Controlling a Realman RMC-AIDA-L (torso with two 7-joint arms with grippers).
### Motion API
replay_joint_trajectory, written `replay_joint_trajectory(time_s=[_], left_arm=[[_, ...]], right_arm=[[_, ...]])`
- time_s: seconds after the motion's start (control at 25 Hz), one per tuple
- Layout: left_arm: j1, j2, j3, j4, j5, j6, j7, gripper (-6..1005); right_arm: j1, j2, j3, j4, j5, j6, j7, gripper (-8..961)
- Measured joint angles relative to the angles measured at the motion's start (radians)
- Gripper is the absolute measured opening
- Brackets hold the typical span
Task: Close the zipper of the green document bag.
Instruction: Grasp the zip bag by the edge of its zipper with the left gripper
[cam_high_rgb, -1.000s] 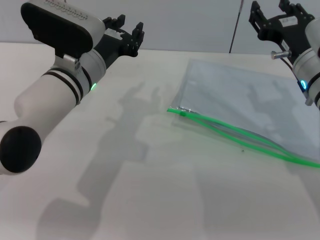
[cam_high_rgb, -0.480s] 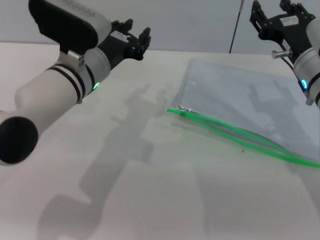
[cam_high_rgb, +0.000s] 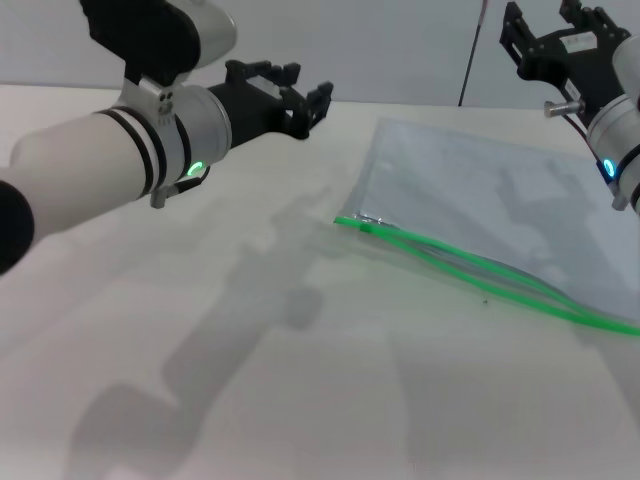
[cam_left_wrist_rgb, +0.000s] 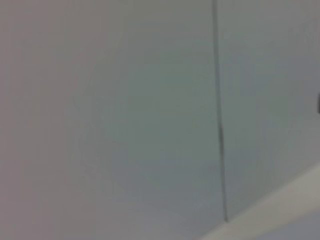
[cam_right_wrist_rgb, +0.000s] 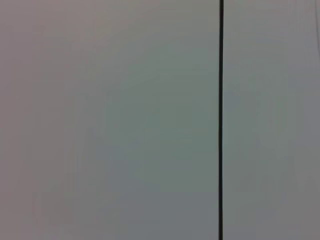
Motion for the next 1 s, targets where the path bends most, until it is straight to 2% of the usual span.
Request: replay_joint_trajectory(time_s=[0.12,0.2,0.28,0.36,0.6,0.88,1.0], left_arm=[[0.008,0.018,0.000,0.050,0.002,-0.090,0.044,436],[0.017,0.022,-0.004,0.081,0.003,-0.144,0.085,437],[0.021,0.022,-0.013,0.100,0.004,-0.195,0.123,437],[0.023,0.012,-0.060,0.140,0.008,-0.350,0.220,439],[0.023,0.004,-0.091,0.196,0.050,-0.494,0.283,448],[0.010,-0.035,-0.080,0.244,0.229,-0.615,0.307,492],[0.004,-0.073,-0.089,0.247,0.315,-0.651,0.310,520]], right_arm=[[0.001,0.000,0.000,0.000,0.000,0.001,0.000,665],[0.001,0.000,0.001,0.000,0.000,0.001,0.000,665],[0.000,0.000,0.001,0.001,0.000,0.001,0.000,665],[0.000,0.000,0.002,0.002,0.000,0.002,0.000,665],[0.004,0.000,0.002,0.012,0.000,0.003,0.000,665],[0.024,0.002,-0.005,0.039,0.000,0.005,0.000,665],[0.026,0.002,-0.006,0.041,0.000,0.005,0.000,665]])
